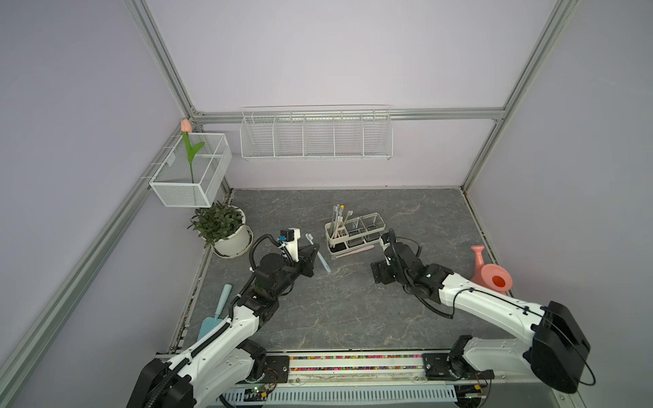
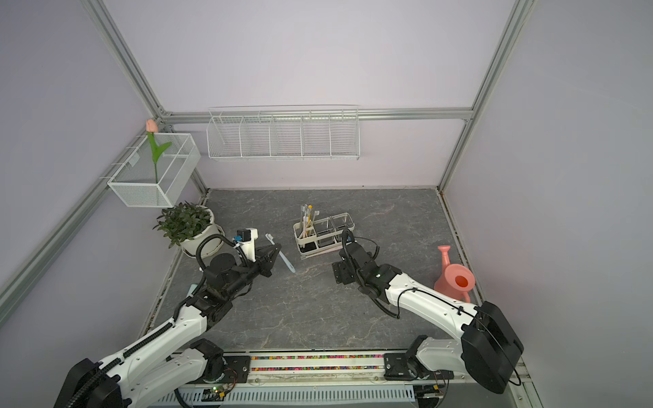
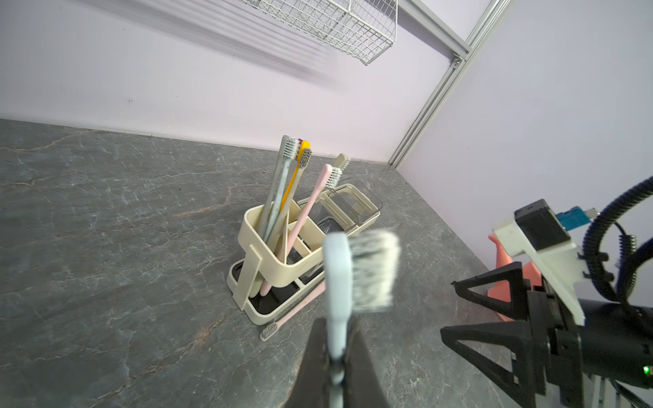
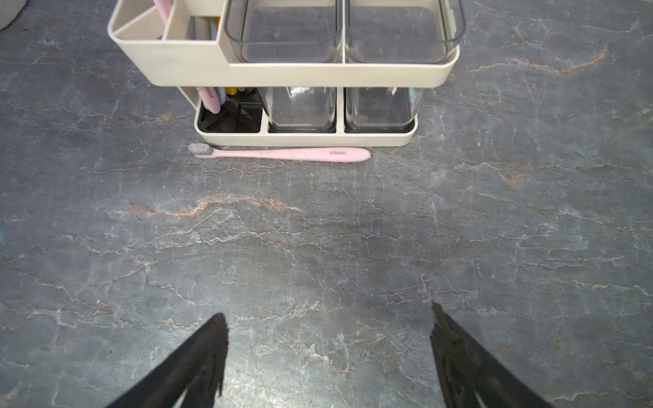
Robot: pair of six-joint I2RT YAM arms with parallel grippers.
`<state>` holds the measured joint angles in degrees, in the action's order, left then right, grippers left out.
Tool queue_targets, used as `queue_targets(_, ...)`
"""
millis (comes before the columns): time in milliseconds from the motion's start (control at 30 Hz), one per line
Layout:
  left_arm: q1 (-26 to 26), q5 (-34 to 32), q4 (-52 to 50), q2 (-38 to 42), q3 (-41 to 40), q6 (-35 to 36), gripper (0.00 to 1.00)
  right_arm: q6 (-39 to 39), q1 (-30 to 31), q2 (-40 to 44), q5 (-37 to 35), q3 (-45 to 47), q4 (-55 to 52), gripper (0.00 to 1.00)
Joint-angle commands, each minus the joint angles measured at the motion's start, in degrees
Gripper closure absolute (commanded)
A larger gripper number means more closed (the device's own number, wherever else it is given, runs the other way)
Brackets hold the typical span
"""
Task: Place the toothbrush into the toothbrush holder
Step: Pick up the toothbrush from the center of the board.
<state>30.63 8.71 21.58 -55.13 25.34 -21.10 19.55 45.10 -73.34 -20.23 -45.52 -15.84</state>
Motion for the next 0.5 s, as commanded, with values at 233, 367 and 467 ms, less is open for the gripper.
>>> queue_targets(233,0.05,-1.65,7.07,-14.31,14.42,7.25,1.00,0.60,-0.82,-1.50,2.50,-0.10,0.76,0.08)
queue_targets(367,1.06,1.21,10.86,-19.15,19.84,12.52,1.00,-0.13,-1.33,0.48,3.40,0.96,0.54,0.08)
queue_targets(467,3.23,1.09,9.15,-22.57,24.67,18.85,1.00,-0.65,-1.83,2.67,3.95,2.32,0.63,0.08)
